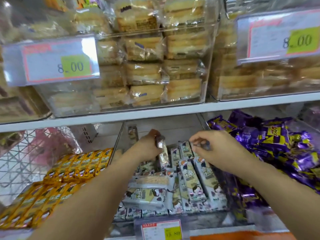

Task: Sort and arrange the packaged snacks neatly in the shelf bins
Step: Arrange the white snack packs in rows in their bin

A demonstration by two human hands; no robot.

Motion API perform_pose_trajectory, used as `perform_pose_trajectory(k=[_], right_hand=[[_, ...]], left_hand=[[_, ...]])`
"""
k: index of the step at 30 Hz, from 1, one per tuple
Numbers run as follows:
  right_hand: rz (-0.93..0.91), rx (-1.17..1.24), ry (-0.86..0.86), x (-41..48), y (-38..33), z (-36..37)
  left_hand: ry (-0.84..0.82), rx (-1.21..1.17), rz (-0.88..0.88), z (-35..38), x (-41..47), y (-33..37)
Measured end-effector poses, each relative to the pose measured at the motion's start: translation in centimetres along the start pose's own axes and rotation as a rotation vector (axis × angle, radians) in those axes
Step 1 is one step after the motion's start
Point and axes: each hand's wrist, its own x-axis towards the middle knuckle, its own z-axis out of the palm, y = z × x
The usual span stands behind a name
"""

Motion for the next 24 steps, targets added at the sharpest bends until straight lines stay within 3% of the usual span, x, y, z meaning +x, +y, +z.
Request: perform_pose_trajectory(k=[4, 10, 14, 24], right_hand=[[0.002, 0.022, -0.014, 0.1, 0.1, -0.2], [-0.01, 0.036, -0.02, 0.3, 0.6, -0.1], [-0.007, 0.07, -0.029, 0.5, 0.8, -0.2], [-0.038, 0.064, -0.045, 0.5, 1.2, -0.3]], left_hand=[[-0.143, 0.028, -0.033, 2.0, 1.0, 0.4], [-0.179, 0.405, 0.058, 0.6, 1.8, 0.7], [-0.083, 0.238, 0.09, -1.1, 3.8, 0.6], [-0.158, 0.382, 0.193, 0.3, 7.1, -1.1]])
